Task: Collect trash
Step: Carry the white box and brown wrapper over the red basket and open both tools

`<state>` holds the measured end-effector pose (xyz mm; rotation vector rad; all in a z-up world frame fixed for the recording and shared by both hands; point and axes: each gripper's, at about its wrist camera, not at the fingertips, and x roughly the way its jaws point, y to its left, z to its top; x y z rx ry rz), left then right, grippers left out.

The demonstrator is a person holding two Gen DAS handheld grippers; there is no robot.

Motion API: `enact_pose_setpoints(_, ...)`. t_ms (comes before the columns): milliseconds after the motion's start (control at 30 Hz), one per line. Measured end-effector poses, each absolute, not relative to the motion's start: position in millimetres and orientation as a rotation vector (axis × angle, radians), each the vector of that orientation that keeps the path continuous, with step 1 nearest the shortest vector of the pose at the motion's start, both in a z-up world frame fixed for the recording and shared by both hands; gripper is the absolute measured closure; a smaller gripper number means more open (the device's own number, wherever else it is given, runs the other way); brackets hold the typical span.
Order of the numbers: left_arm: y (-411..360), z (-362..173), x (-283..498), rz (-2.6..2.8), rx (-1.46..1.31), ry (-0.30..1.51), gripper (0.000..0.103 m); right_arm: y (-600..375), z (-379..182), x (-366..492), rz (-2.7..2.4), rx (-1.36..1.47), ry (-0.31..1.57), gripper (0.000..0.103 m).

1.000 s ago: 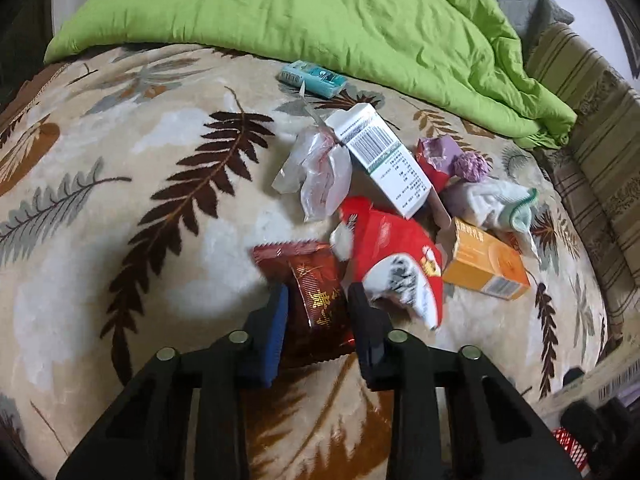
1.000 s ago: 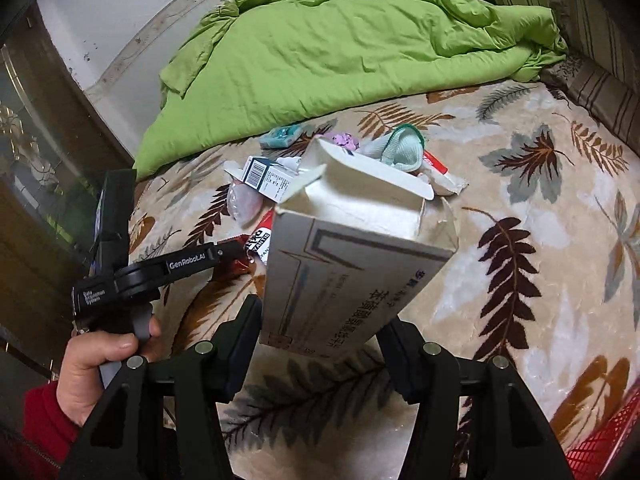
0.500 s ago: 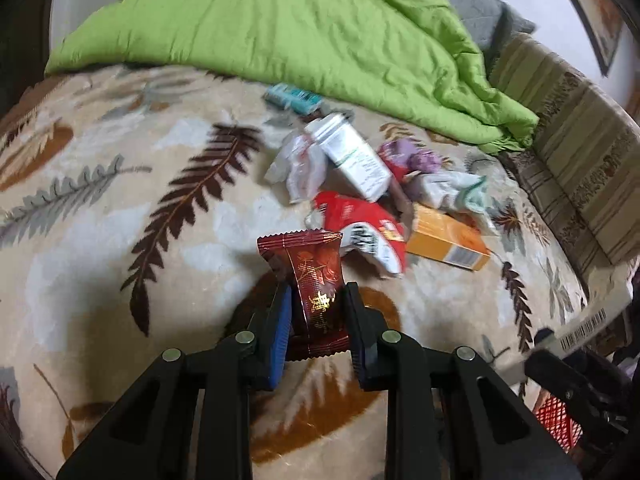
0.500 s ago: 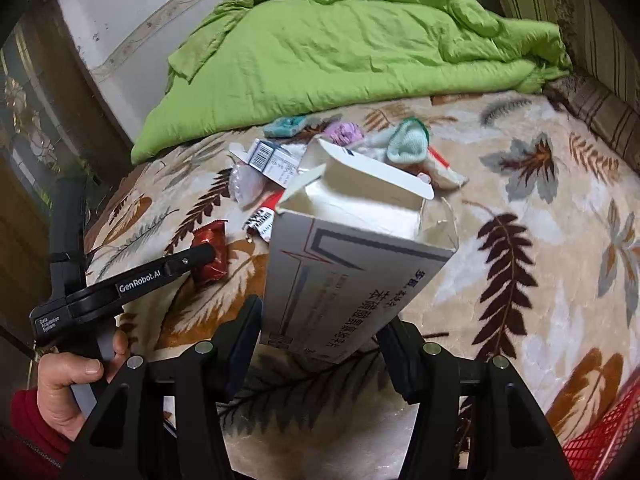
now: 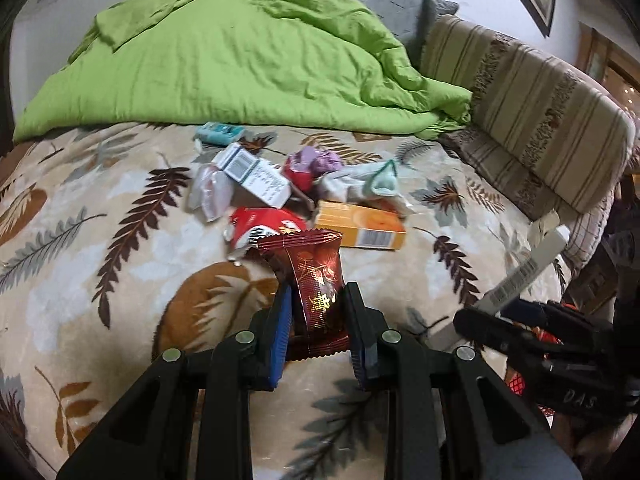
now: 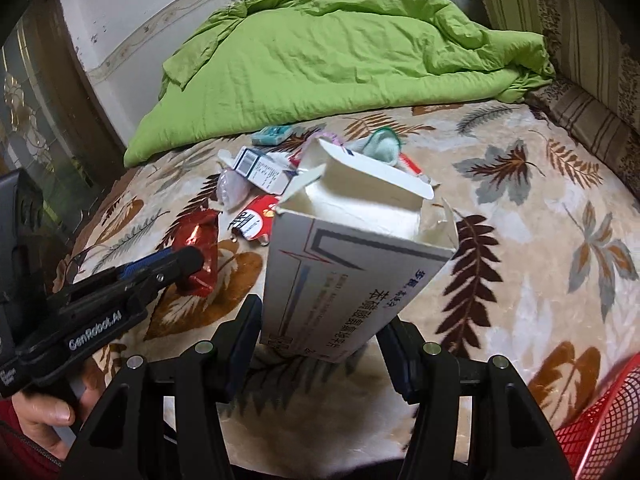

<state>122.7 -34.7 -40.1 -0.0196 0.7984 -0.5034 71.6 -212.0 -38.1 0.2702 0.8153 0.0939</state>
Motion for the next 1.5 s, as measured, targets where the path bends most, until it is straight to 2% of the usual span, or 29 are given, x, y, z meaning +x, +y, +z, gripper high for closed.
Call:
enact_pose_setpoints(533,-99,-21,85,-0.693,0.054,0.775,0.078,-297,-26,7,-0.054,0.380,0.790,0.042)
enact_pose_setpoints(933,-236,2,13,-1.108,0.176,0.789,0.079,-407,-17,-116,-0.315,0.426,0.770,0.042)
enact_pose_setpoints(1200,-326,-6,-32,-1.285,0.257,0.833,0.079,-452,-24,-170,-0.393,0.422,0.784,0.042)
enact_pose_setpoints(1500,-319,-15,-22,-1.218,0.303,0.836,0.079,-468,-60,-158,-0.378,0.534,0.830,0.041)
